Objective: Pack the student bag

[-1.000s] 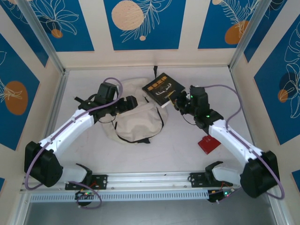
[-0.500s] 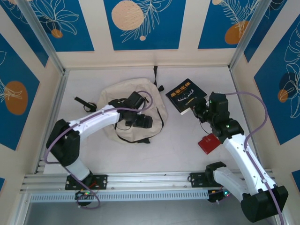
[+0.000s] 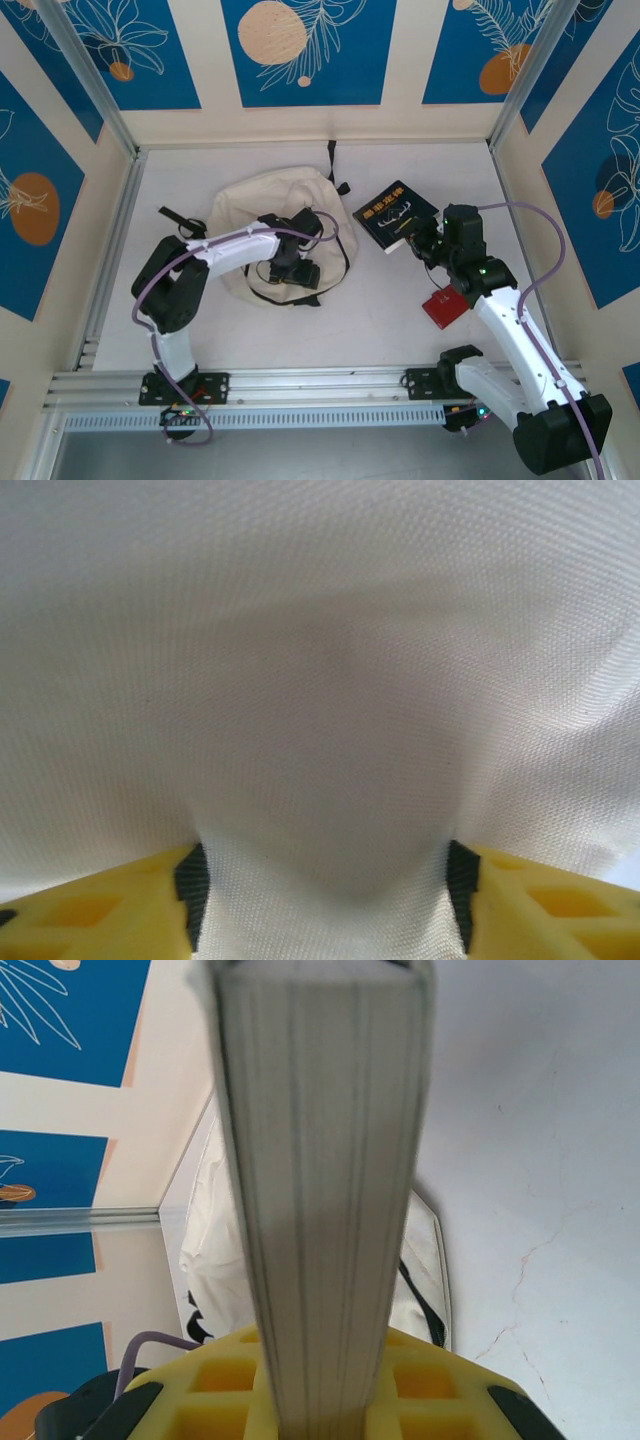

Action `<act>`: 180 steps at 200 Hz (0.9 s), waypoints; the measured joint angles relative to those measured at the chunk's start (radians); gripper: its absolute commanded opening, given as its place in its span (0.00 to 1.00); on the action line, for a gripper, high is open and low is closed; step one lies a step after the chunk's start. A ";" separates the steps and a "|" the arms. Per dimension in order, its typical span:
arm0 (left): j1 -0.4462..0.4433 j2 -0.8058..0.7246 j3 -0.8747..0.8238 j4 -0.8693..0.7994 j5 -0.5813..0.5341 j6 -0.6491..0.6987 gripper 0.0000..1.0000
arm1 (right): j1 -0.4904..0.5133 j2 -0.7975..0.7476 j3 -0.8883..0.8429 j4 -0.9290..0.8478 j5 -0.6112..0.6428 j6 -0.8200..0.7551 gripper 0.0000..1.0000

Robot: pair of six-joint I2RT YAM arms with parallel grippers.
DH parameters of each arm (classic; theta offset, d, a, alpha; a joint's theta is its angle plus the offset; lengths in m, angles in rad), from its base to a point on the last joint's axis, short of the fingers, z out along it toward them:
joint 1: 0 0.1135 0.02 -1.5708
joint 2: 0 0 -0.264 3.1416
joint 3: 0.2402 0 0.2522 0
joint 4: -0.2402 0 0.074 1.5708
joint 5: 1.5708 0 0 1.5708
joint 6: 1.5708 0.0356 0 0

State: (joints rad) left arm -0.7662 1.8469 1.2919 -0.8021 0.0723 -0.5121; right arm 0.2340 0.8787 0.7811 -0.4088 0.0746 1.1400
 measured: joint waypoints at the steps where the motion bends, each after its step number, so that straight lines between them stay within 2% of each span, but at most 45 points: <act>1: 0.000 0.001 0.000 0.000 0.000 0.002 0.54 | 0.000 0.000 0.000 0.000 0.000 0.000 0.06; 17: 0.000 0.002 0.011 -0.006 -0.006 0.009 0.39 | -0.001 0.000 0.000 0.000 0.000 0.000 0.06; 28: 0.000 0.002 0.022 -0.008 -0.009 0.011 0.33 | -0.001 0.000 0.000 0.000 0.000 0.000 0.06; 91: 0.008 -0.037 0.033 -0.023 -0.023 0.024 0.24 | -0.001 0.000 -0.004 0.000 -0.004 0.000 0.06; 140: 0.038 -0.126 0.033 -0.031 -0.022 0.041 0.00 | -0.001 -0.013 -0.004 -0.015 -0.003 0.000 0.06; 180: 0.072 -0.185 0.051 -0.043 -0.016 0.051 0.00 | -0.004 -0.033 -0.004 -0.053 -0.003 -0.008 0.06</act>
State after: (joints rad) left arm -0.6945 1.6615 1.3434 -0.8448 0.0566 -0.4610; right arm 0.2298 0.8455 0.7769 -0.4614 0.0715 1.1324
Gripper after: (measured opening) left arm 0.050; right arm 0.166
